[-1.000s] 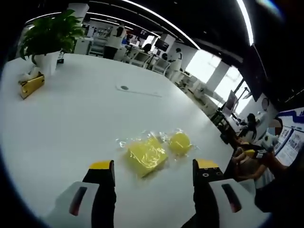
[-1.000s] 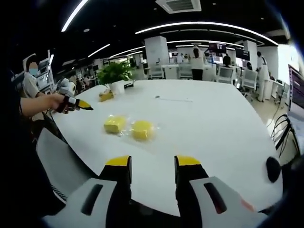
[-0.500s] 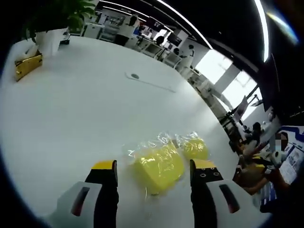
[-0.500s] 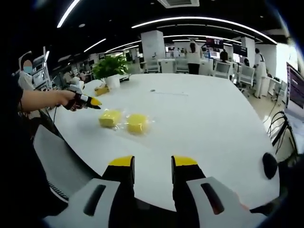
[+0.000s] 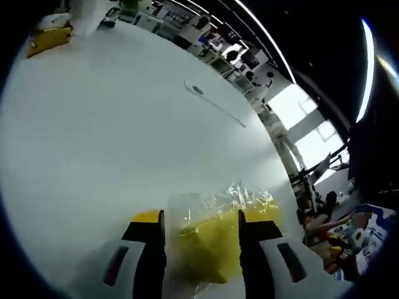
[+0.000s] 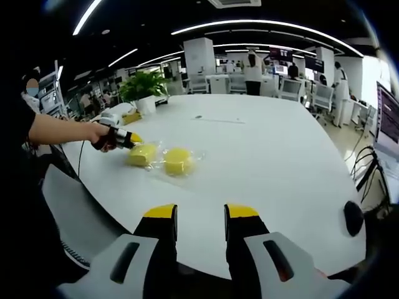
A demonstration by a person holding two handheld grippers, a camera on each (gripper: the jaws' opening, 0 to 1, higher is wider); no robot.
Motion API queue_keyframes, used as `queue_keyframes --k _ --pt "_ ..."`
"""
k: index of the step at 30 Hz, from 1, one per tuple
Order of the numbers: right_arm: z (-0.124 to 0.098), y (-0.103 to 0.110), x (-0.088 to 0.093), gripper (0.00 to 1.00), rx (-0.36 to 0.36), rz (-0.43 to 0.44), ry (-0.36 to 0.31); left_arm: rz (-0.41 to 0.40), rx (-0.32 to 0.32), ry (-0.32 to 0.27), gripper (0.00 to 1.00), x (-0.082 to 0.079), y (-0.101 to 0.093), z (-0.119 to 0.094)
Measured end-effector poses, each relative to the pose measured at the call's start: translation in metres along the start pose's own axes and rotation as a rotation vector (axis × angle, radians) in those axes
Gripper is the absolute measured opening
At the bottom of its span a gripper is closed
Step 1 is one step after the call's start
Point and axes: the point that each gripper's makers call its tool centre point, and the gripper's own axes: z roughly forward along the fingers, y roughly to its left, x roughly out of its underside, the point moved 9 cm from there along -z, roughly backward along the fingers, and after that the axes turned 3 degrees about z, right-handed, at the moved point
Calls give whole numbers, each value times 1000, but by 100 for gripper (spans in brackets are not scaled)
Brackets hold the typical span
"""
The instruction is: Compare the silicone blocks by pressing each to a similar depth, holding the contact briefly, and releasing to observe deformation and rebound differences across the visible hardness samples.
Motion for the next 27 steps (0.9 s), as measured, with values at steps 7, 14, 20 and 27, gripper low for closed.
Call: queue_keyframes --k 7,14,20,27 --pt "2 -1 2 25 5 3 12 -129 57 -66 24 10 2 5" --pt "5 6 3 25 -17 -15 29 -209 77 -112 20 16 -1 8" --pt "5 6 3 24 -18 -29 41 -230 83 -134 17 16 -2 11" --pt "5 6 6 23 -12 -47 68 -294 152 -178 5 17 -7 9"
